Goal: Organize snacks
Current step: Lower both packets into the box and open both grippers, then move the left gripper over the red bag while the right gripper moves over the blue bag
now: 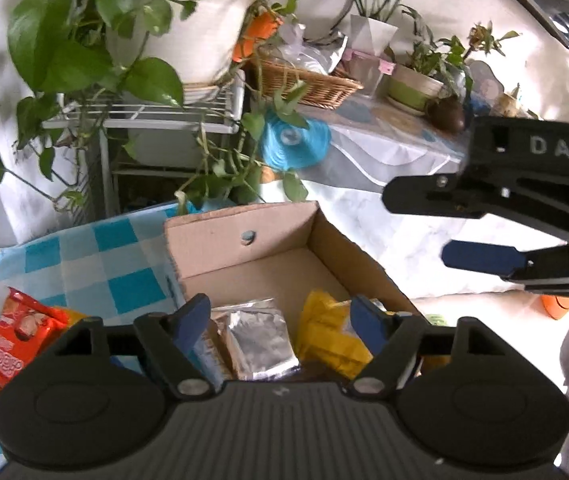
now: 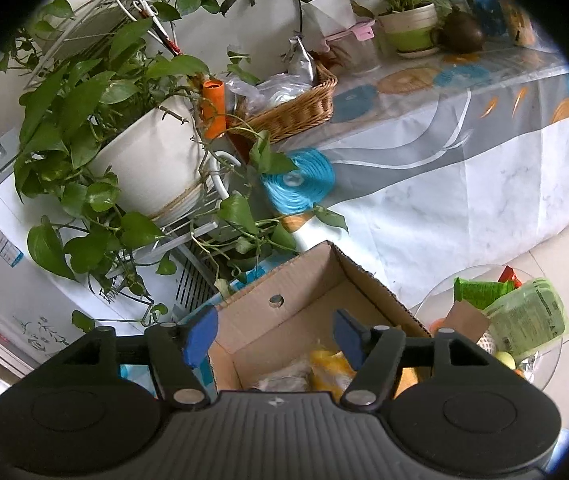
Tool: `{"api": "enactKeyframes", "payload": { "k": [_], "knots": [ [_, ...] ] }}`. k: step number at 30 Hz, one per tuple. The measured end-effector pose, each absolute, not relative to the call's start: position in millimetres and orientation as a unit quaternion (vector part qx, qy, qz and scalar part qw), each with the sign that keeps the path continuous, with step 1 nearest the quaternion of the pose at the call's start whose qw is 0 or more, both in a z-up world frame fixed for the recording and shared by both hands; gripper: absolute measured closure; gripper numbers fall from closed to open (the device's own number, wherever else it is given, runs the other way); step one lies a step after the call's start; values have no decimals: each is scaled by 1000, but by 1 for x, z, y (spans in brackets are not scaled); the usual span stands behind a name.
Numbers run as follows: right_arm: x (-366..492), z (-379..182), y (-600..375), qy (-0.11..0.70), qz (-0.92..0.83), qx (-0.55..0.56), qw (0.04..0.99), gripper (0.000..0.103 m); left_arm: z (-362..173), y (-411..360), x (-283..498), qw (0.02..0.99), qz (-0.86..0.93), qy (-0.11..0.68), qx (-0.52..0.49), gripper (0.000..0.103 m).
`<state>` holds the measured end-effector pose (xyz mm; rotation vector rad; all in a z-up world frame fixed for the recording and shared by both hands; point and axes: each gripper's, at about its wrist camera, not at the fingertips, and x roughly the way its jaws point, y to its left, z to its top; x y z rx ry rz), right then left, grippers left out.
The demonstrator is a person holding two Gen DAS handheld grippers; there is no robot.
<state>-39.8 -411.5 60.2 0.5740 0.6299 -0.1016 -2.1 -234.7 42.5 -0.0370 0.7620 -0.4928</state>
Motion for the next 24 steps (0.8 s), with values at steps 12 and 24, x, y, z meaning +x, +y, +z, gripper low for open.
{"api": "enactKeyframes", "payload": {
  "k": [12, 24],
  "knots": [
    [-38, 64, -403, 299, -46, 267, 915, 17, 47, -201, 4, 907, -203, 369, -1, 17],
    [-27, 62, -379, 309, -35, 246, 918, 13, 47, -148, 18, 913, -153, 378, 3, 15]
  ]
}}
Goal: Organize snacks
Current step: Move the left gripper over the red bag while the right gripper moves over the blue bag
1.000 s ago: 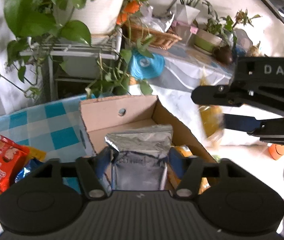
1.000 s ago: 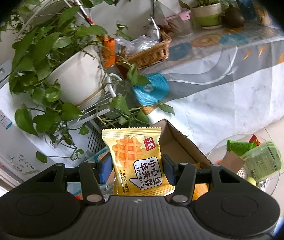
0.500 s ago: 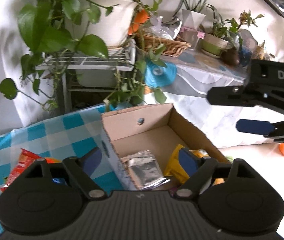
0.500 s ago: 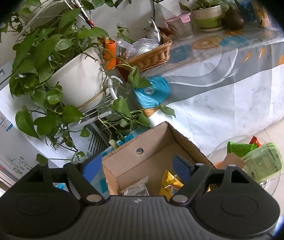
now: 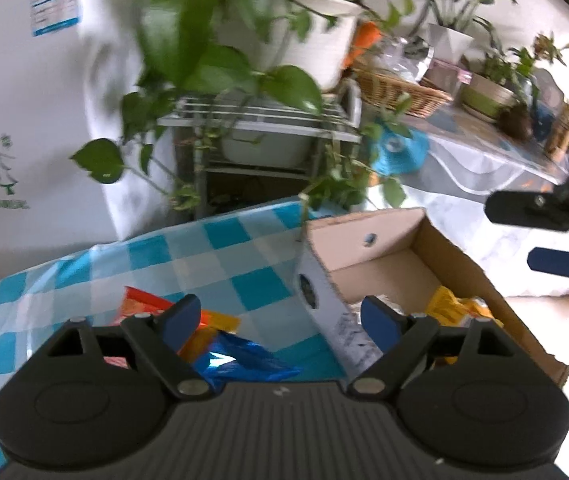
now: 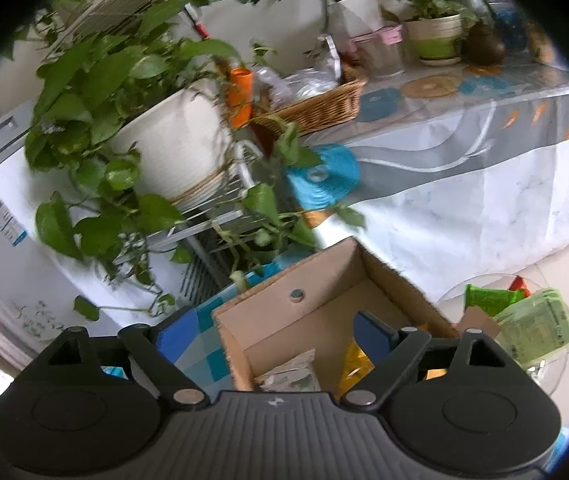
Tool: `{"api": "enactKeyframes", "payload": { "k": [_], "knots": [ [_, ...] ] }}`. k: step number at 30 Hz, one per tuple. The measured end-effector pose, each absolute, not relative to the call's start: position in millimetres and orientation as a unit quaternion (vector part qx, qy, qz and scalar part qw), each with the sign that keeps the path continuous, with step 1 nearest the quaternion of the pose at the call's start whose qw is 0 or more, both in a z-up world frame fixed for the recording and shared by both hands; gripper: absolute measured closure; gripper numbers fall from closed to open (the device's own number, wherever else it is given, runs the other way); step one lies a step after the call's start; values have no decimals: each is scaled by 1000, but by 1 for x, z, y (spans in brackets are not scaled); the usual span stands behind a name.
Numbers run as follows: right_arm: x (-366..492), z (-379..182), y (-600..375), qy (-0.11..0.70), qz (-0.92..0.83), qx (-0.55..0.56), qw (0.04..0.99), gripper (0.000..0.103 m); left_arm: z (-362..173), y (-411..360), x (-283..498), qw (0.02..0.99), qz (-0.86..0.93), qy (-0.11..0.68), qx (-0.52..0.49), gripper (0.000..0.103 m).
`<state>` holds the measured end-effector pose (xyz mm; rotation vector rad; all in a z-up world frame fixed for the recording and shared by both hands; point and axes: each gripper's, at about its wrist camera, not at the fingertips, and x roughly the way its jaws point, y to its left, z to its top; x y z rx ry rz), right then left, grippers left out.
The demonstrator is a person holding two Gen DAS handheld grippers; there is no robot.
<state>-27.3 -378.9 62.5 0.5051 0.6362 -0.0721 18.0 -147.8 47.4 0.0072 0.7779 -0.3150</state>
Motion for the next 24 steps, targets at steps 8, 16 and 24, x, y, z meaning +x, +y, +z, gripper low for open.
{"api": "enactKeyframes", "payload": {
  "k": [8, 16, 24],
  "knots": [
    [-19, 67, -346, 313, 19, 203, 928, 6, 54, -85, 36, 922, -104, 374, -20, 11],
    [-9, 64, -317, 339, 47, 178, 923, 6, 41, -40, 47, 922, -72, 379, -22, 11],
    [0, 51, -281, 380, 92, 150, 908, 6, 22, -22, 55, 915, -74, 396, -29, 11]
  ]
}}
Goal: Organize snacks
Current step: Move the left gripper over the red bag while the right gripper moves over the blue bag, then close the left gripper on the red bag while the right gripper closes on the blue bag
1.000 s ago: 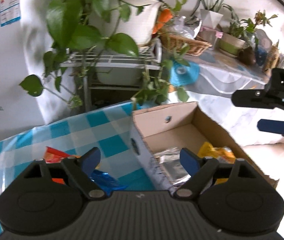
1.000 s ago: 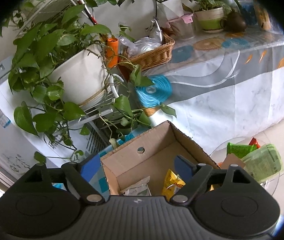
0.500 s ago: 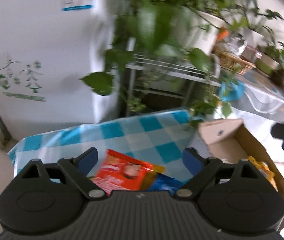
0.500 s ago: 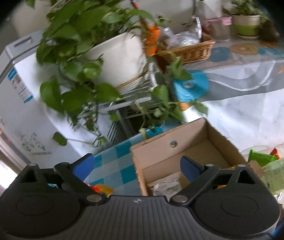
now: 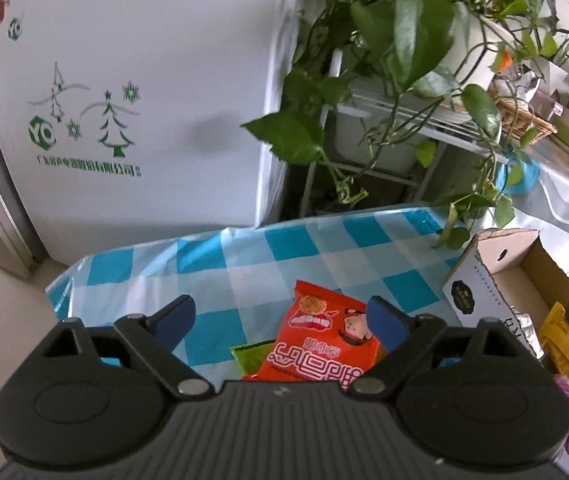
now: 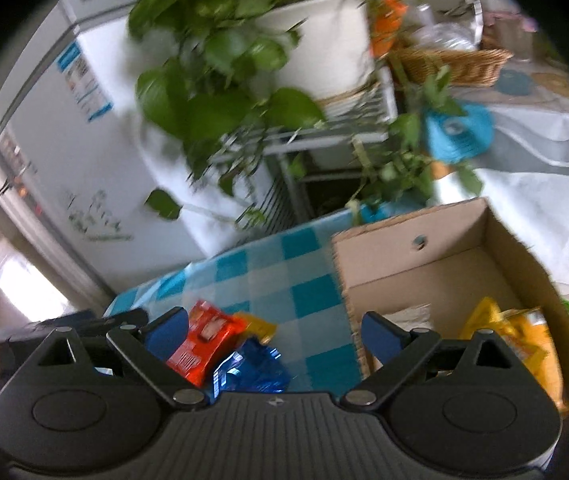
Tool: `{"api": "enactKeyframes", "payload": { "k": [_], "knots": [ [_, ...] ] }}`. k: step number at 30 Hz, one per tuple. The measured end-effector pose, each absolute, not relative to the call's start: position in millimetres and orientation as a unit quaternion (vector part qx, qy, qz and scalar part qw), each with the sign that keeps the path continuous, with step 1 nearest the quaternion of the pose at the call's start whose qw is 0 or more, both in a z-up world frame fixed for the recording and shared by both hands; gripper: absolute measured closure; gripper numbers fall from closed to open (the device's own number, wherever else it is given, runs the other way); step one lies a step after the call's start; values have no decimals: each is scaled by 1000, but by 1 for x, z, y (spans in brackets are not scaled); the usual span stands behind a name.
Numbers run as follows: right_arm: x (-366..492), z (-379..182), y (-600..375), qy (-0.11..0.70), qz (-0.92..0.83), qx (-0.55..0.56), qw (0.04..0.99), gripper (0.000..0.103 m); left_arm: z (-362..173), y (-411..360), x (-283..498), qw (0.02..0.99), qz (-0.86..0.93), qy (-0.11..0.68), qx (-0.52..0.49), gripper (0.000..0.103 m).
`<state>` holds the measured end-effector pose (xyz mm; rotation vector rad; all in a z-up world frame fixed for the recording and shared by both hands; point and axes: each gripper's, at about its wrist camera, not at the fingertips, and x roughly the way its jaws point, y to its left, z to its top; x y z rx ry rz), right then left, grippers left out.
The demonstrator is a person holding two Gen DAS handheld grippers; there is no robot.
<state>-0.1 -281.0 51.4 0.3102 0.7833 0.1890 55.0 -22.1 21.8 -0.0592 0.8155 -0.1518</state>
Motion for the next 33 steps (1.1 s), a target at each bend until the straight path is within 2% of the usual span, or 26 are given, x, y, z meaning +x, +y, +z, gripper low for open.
{"api": "enactKeyframes", "payload": {
  "k": [11, 22, 29, 32, 33],
  "knots": [
    [7, 23, -253, 442, 107, 164, 875, 7, -9, -30, 75, 891, -126, 436, -7, 11],
    [14, 14, -266, 446, 65, 263, 853, 7, -36, -48, 87, 872, -174, 456, 15, 11],
    [21, 8, -259, 447, 42, 283, 848, 7, -48, -54, 90, 869, -179, 462, 16, 11],
    [25, 5, -253, 452, 33, 284, 845, 7, -48, -53, 90, 870, -173, 461, 16, 18],
    [25, 5, -250, 453, 31, 280, 846, 7, -48, -51, 90, 870, -173, 462, 11, 26]
  ]
}}
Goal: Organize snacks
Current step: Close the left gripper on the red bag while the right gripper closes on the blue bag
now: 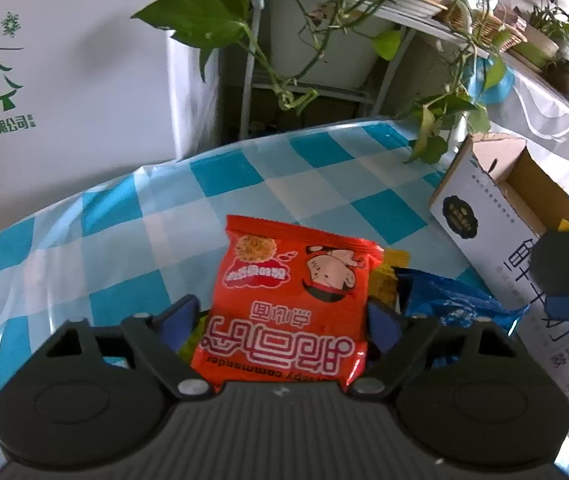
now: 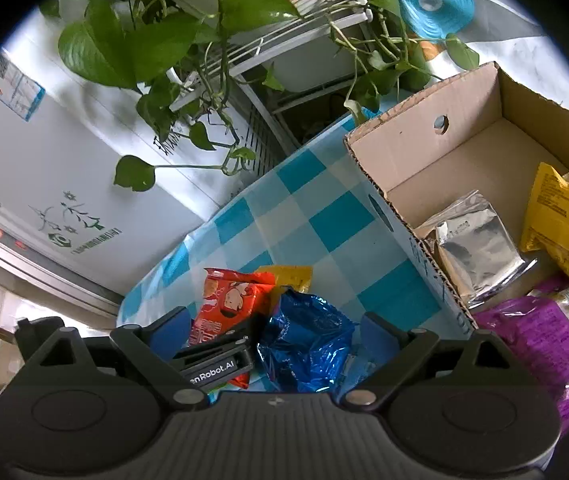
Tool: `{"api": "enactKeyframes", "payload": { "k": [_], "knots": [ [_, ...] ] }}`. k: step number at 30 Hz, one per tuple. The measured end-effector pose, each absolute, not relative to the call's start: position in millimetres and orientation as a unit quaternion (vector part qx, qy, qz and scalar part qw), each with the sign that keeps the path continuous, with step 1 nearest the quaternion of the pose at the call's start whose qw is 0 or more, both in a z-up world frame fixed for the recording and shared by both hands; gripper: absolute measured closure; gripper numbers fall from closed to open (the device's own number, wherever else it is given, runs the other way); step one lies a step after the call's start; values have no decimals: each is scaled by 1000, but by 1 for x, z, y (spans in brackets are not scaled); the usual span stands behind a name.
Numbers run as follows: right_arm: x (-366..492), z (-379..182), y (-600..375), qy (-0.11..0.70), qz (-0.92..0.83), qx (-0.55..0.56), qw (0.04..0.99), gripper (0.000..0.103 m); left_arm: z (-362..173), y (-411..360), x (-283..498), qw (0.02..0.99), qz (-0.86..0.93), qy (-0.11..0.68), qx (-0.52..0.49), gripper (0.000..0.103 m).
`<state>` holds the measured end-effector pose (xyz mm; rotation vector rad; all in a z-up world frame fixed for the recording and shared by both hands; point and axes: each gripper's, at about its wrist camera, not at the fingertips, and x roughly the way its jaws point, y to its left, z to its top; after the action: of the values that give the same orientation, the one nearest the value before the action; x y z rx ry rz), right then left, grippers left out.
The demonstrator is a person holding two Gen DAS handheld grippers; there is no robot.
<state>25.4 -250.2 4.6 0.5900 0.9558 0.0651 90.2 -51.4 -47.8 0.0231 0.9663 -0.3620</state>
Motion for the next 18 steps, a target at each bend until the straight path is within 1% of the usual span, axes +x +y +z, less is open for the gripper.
{"api": "enactKeyframes", "payload": {
  "k": [5, 13, 18],
  "knots": [
    [29, -4, -243, 469, 12, 271, 841, 7, -43, -34, 91, 870, -157, 466, -17, 32],
    [32, -17, -229, 488, -14, 245, 838, 7, -35, 15, 94, 875, -107, 468, -72, 32],
    [37, -27, -222, 495, -22, 239, 835, 7, -29, 31, 92, 879, -86, 463, -77, 32]
  ]
}}
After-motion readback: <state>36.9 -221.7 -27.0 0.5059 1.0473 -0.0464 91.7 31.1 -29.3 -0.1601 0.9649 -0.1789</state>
